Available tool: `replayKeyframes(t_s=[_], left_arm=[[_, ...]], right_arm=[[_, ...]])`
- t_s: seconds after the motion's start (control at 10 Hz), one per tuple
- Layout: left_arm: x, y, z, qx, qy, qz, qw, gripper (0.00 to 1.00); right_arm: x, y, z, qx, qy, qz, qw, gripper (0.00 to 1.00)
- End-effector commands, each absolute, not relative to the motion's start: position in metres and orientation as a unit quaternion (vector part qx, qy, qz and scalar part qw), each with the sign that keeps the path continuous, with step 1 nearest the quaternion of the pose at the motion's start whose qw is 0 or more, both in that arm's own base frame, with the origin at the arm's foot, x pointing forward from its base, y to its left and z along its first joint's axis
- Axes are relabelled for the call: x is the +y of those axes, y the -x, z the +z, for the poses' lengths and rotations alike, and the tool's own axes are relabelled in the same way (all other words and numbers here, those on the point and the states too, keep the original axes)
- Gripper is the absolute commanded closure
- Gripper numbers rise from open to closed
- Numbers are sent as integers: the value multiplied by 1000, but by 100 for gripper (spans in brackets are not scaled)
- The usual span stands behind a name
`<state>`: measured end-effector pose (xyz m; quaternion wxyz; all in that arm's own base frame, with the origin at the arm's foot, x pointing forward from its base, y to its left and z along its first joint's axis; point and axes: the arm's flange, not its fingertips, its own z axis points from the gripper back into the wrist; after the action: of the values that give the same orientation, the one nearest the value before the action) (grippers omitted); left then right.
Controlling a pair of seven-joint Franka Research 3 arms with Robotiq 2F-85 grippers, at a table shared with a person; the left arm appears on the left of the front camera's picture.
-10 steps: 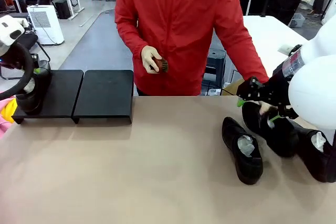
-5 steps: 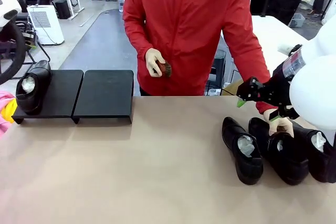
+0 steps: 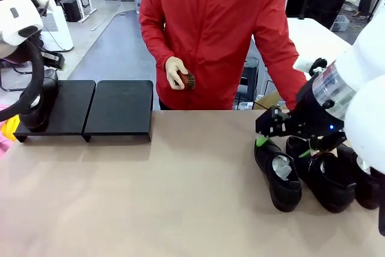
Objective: Organize the shoes by placing them on the stand.
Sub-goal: Pick up one Shoe and place it in the middle of the table.
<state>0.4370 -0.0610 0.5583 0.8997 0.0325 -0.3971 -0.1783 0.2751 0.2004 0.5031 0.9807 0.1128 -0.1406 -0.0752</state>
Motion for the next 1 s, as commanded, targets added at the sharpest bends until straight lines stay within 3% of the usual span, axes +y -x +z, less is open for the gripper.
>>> replayKeyframes(t_s=[0.0, 0.1, 0.3, 0.4, 0.5, 0.7, 0.9], left_arm=[[-65, -422, 556, -346, -4, -238, 907, 64], [-73, -418, 544, -290, 37, -261, 920, 64], [-89, -418, 527, -227, 46, -237, 943, 64], [-87, -425, 521, -217, 43, -210, 952, 64], [-100, -411, 522, -257, 43, -245, 934, 64], [-100, -411, 522, -257, 43, -245, 934, 64], [-103, -404, 500, -214, 57, -242, 945, 64]], right_arm=[[193, -245, 470, -111, -97, -42, 988, 0], [203, -240, 456, -88, -88, -27, 992, 0], [217, -231, 435, -50, -74, 2, 996, 0], [220, -228, 432, -48, -66, 6, 997, 0], [213, -227, 443, -90, -63, -22, 994, 0], [238, -247, 460, -55, -61, -8, 997, 0], [239, -247, 460, -59, -58, -8, 997, 0]])
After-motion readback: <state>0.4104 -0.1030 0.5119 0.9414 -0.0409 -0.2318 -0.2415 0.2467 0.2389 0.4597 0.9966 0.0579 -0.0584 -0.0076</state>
